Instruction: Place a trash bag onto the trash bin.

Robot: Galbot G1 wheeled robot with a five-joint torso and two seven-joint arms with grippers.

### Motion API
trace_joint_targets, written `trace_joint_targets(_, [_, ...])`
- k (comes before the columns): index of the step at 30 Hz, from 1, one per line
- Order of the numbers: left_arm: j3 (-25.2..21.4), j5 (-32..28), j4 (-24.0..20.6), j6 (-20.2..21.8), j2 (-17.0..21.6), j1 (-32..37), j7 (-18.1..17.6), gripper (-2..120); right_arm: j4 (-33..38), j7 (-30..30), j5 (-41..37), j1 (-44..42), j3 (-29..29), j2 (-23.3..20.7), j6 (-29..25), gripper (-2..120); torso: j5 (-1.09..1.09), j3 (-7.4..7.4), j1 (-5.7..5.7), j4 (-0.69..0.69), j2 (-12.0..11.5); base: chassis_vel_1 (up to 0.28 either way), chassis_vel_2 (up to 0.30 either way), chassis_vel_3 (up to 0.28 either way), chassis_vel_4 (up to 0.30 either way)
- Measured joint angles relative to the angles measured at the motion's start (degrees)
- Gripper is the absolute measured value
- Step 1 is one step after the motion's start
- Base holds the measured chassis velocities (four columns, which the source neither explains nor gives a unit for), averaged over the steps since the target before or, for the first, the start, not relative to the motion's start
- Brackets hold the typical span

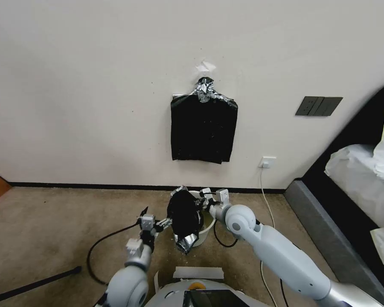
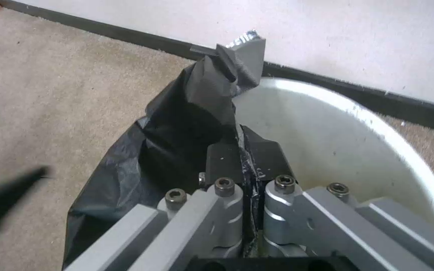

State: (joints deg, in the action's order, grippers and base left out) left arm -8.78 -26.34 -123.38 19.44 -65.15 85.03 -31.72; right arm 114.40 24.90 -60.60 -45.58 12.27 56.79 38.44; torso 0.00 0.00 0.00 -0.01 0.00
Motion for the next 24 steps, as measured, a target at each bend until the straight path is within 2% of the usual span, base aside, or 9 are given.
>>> trace_joint_targets(2, [0.22, -2.31, 1.13, 1.89, -0.74, -1.59, -1.39, 100, -0.66, 0.01, -0.01, 1.41, 1.17, 0.28, -0.03, 0, 0.01, 0.0, 0.0, 0.03, 0.0, 0.0, 0.0, 0.0, 0.0])
trace_joint_targets(7, [1.34, -5.25, 3.62, 4.03, -2.08, -4.74, -2.41, 100, -1.15, 0.02, 0.02, 2.14, 1.71, 0.52, -0.1, 0, 0.01, 0.0, 0.0, 0.01, 0.0, 0.0, 0.0, 0.0, 0.0])
trace_joint_targets(14, [2.84, -6.56, 6.86, 4.7, -4.88, -8.22, -2.78, 100, -1.39, 0.07, 0.06, 2.08, 1.63, 0.37, -0.14, 0, 0.0, 0.0, 0.0, 0.01, 0.0, 0.0, 0.0, 0.0, 0.0])
trace_joint_targets(20, [4.16, -10.89, 9.02, 10.45, -6.69, -12.52, -7.98, 100, -1.49, 0.29, 0.21, 1.88, 1.56, 0.54, -0.24, 0, 0.01, 0.0, 0.0, 0.01, 0.0, 0.0, 0.0, 0.0, 0.0])
trace_joint_targets(24, [4.68, -13.67, 10.33, 12.33, -7.2, -14.46, -10.09, 100, -1.54, 0.4, 0.23, 1.72, 1.5, 0.58, -0.3, 0, 0.01, 0.0, 0.0, 0.01, 0.0, 0.0, 0.0, 0.0, 0.0])
